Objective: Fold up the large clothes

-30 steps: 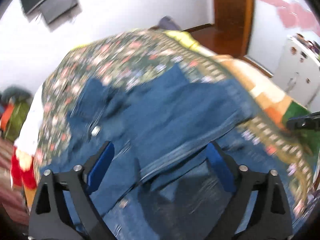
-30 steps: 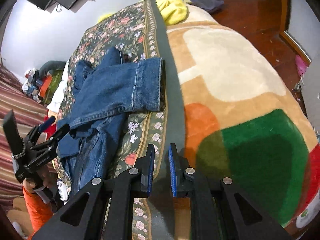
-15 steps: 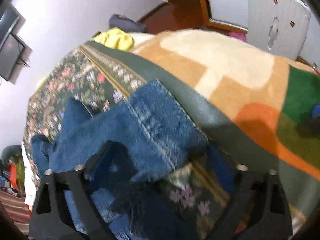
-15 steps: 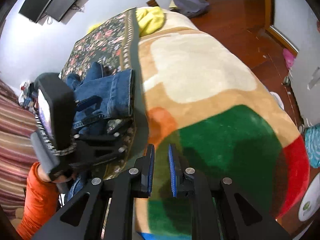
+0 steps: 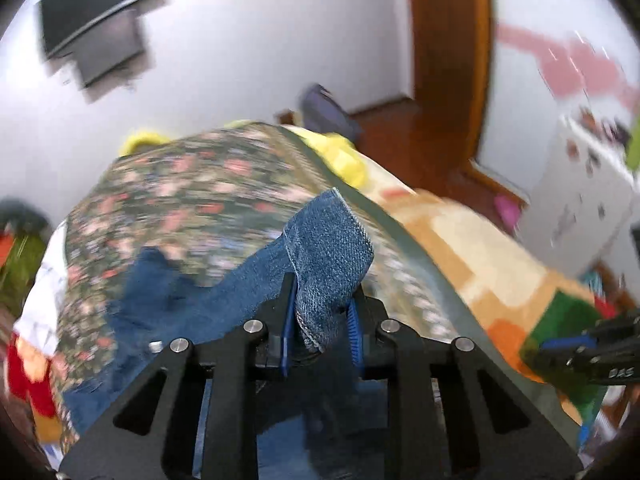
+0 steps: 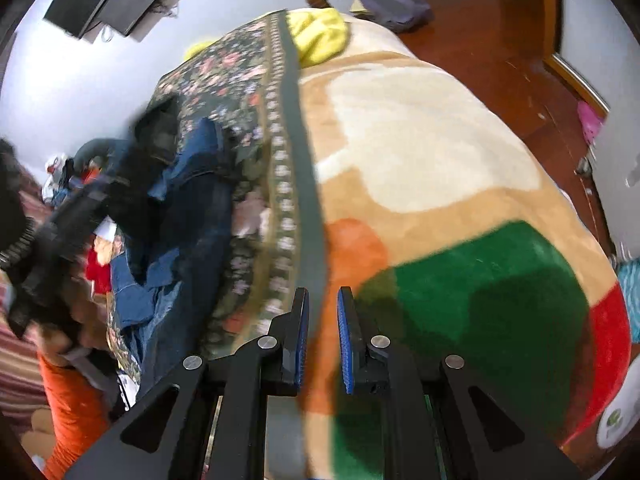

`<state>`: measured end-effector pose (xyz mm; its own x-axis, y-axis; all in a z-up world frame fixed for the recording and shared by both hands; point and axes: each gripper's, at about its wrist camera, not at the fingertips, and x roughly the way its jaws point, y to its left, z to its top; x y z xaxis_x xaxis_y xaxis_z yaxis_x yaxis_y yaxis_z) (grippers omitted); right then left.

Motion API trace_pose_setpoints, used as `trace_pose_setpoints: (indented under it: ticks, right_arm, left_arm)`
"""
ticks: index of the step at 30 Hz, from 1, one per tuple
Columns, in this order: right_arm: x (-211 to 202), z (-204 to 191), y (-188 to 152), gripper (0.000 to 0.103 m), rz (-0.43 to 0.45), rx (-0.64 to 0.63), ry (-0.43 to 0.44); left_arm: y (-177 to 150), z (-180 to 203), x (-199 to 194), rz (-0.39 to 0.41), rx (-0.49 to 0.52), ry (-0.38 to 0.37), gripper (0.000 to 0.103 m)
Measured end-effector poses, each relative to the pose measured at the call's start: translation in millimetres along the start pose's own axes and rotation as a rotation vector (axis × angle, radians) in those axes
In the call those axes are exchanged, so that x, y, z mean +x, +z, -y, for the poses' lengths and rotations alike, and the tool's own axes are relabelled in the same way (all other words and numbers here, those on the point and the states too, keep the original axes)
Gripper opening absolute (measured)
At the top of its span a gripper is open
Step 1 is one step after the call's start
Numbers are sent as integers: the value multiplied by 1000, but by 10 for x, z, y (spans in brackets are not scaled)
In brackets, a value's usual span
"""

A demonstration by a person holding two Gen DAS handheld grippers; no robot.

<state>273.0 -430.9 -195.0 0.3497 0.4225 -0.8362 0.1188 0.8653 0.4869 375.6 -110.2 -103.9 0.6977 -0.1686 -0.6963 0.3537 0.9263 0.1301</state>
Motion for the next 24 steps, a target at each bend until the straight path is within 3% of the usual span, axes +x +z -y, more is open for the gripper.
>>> trace_pose_setpoints:
  ticks: [6,12,16,20,24]
  right_arm:
    - [161,-511,148,10,4,-97,14]
    - [475,-1189,351,10,18,-237,-4]
    - [690,-1691,479,10,59,-374,-64]
    - [1020,-2044,544,10,9,-495,-75]
    - [1593,-2071,527,10,-80,-575,-288]
  left_arm:
    - [-258,-1214,-363,16,-186,133,23]
    - [-1014,-2170,-327,-96,-363,233,23]
    - [-1546,-2525,-181,-187,-436,272,17]
    - [-2035,-2704,-111,-254,-497,292,17]
    - [-2397,-2824,-77,-288,-550,281,17]
